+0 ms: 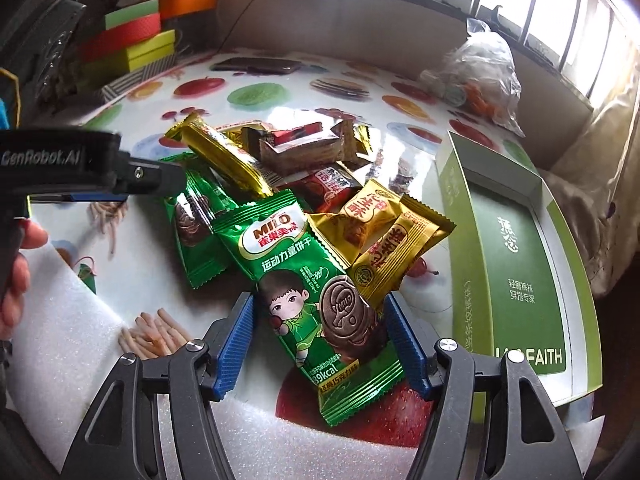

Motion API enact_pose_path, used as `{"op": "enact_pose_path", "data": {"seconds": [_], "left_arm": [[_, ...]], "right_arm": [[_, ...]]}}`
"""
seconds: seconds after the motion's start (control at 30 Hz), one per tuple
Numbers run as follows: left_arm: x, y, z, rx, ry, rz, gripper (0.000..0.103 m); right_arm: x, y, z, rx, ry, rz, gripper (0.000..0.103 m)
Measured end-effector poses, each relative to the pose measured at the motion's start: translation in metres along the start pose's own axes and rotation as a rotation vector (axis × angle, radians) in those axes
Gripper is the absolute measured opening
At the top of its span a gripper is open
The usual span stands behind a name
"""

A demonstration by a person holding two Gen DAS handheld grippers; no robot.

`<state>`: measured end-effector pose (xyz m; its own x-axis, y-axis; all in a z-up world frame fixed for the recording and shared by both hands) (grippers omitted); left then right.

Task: Organize snacks
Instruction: 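Move the left gripper toward the green Milo wafer packs in the pile, then grasp a green Milo wafer pack with the left gripper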

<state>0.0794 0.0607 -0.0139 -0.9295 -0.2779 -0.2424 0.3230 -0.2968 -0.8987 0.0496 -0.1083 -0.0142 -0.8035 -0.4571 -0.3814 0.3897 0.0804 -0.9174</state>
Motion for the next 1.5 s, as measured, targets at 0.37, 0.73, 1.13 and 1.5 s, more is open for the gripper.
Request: {"op": "enact_pose_path", "data": {"seconds": [0.37,0.73,1.13,1.5], "left_arm": [[-0.012,0.005,0.004,-0.001,-0.038,0.012,0.076],[-0.013,0.007,0.005,-0.055,0.002,0.021,0.034],[-0.007,0.000,0.000,-0.034,0.020,0.031,0.000],[0.002,-0.006,-0.002,-0.027,0.018,0.023,0.000]], "right_arm": [[-0.001,0.000,0.001,0.009,0.034,0.003,0.058],[0.001,0.000,0.001,0.012,0.058,0.006,0.054],[0.005,-0.004,0.001,0.014,0.082,0.015,0.046],[0.009,-0.009,-0.001,0.006,0.096,0.029,0.042]]}}
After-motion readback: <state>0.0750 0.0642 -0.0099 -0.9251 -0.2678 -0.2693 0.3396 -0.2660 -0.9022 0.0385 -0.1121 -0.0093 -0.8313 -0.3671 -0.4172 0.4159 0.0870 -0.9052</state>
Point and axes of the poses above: each gripper's, at about its wrist camera, not at the fingertips, and y roughly the way its jaws point, z to its right, x to its underside, the point moved 3 cm from there along y, roughly the way its jaws point, and after that the axes turned 14 degrees about -z, right-handed, at the moved point
